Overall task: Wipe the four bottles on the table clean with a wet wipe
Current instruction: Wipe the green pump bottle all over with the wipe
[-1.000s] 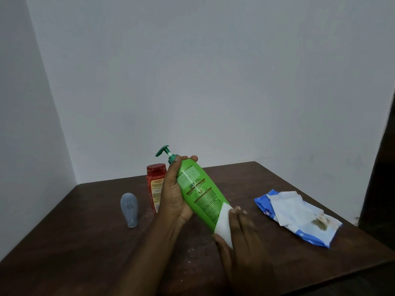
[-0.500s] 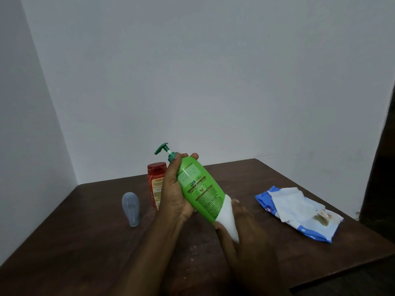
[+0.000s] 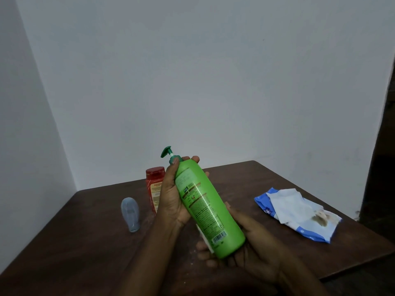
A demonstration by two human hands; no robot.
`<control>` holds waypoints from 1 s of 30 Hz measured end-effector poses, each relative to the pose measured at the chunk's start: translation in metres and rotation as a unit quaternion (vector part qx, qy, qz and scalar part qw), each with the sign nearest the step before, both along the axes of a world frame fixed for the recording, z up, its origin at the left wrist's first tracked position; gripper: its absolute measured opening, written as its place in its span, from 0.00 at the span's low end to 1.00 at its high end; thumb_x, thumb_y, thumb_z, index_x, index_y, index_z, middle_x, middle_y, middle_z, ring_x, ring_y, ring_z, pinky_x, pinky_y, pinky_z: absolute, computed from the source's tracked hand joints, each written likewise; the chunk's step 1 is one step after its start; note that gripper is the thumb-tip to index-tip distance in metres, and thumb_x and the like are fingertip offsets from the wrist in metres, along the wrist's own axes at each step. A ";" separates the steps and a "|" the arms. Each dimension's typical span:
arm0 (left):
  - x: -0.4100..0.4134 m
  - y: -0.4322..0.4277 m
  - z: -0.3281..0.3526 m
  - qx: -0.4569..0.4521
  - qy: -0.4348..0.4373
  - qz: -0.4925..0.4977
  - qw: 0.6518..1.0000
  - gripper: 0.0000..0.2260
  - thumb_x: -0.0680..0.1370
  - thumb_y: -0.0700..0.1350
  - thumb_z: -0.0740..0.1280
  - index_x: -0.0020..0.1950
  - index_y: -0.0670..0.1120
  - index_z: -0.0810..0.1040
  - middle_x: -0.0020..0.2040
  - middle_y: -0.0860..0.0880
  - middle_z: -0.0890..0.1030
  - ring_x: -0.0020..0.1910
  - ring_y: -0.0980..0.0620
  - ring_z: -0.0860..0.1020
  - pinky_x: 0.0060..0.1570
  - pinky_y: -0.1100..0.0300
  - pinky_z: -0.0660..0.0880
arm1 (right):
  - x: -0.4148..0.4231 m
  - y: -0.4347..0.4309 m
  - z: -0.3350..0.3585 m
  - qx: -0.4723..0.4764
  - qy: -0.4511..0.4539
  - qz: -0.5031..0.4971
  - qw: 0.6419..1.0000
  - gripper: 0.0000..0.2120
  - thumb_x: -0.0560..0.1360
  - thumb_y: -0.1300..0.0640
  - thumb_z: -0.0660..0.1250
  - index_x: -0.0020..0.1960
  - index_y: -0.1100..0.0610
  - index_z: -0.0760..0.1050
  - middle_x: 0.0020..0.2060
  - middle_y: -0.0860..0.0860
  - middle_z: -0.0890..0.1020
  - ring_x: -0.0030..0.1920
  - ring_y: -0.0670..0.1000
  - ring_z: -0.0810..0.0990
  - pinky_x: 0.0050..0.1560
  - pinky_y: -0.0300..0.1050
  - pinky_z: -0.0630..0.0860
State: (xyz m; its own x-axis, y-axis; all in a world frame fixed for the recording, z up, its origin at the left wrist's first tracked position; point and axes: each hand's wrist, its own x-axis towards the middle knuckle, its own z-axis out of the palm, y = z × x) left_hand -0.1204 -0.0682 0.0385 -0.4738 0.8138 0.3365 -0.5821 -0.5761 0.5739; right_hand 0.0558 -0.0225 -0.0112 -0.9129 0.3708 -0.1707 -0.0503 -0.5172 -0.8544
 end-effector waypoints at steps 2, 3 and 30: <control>0.000 0.001 -0.001 0.005 -0.005 -0.011 1.000 0.10 0.78 0.52 0.68 0.48 0.46 0.81 0.51 0.46 0.86 0.37 0.49 0.85 0.56 0.47 0.77 | -0.005 -0.006 -0.002 -0.031 -0.010 0.067 0.997 0.40 0.77 0.33 0.54 0.62 0.68 0.81 0.54 0.68 0.83 0.53 0.64 0.85 0.55 0.58 0.80; 0.000 0.001 -0.001 0.007 -0.009 -0.015 1.000 0.10 0.78 0.52 0.68 0.48 0.46 0.81 0.51 0.46 0.86 0.37 0.49 0.85 0.59 0.46 0.76 | -0.006 -0.008 -0.004 -0.036 -0.001 0.101 0.994 0.41 0.76 0.33 0.54 0.61 0.69 0.80 0.54 0.66 0.84 0.54 0.63 0.85 0.57 0.57 0.80; 0.007 -0.007 0.006 0.002 0.135 0.190 0.972 0.05 0.77 0.45 0.68 0.49 0.46 0.80 0.51 0.41 0.87 0.40 0.49 0.82 0.38 0.55 0.81 | 0.016 -0.007 -0.018 -0.243 0.022 -0.162 0.956 0.35 0.82 0.36 0.52 0.66 0.64 0.77 0.61 0.70 0.80 0.69 0.68 0.72 0.62 0.67 0.69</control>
State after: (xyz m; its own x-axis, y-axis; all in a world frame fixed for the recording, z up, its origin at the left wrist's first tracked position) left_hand -0.1132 -0.0750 0.0445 -0.6332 0.5960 0.4938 -0.1554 -0.7229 0.6733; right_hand 0.0714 -0.0292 -0.0293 -0.7743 0.5213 -0.3588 -0.3049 -0.8041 -0.5103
